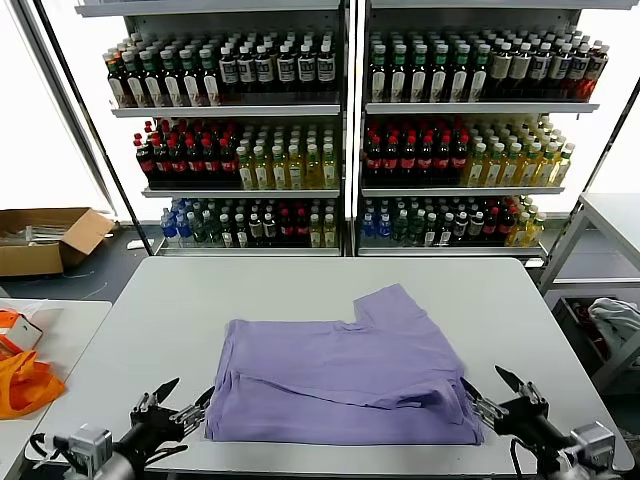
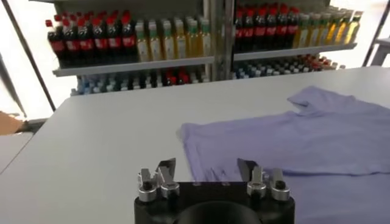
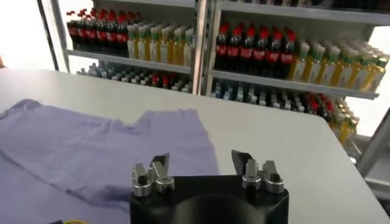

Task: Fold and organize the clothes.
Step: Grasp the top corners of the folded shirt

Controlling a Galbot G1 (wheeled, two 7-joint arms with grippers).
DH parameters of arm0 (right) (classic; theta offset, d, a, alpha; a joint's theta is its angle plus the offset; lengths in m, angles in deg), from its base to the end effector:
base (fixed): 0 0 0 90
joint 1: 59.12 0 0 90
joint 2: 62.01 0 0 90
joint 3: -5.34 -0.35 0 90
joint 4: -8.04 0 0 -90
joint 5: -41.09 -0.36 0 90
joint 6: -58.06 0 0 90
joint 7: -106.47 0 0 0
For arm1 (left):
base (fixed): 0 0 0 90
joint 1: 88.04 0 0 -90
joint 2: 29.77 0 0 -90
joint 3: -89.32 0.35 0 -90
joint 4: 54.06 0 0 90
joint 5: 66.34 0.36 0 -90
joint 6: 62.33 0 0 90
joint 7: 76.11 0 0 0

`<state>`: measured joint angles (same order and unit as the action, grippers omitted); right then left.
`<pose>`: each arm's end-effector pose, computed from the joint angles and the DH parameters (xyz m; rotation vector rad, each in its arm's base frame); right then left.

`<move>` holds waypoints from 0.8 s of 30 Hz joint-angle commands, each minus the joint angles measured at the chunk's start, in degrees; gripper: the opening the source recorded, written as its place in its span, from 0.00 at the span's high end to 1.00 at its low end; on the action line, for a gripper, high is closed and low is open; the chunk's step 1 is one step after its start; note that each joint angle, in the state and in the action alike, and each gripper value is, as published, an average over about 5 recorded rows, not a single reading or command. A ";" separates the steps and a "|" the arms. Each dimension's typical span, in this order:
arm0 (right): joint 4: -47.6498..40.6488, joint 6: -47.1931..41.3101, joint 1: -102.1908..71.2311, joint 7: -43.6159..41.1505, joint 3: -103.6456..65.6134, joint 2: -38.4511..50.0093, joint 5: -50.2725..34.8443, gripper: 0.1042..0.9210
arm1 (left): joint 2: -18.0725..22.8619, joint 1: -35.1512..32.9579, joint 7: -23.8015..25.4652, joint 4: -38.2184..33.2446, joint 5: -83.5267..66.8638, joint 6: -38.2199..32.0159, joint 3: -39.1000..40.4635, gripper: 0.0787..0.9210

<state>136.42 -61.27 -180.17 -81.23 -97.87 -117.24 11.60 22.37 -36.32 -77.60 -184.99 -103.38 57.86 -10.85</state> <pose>0.2008 -0.1251 -0.1992 0.4175 -2.7283 0.1897 0.1726 0.1080 -0.2135 -0.3687 -2.6003 -0.0831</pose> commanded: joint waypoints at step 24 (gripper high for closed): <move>-57.90 -2.59 55.40 -17.26 27.97 -9.69 7.70 0.12 | -3.76 57.86 18.15 48.71 -6.12 -2.78 35.08 0.12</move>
<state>91.88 -63.84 -133.40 -96.39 -74.00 -123.30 16.85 17.32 8.36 -61.75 -149.71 -108.93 55.58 16.27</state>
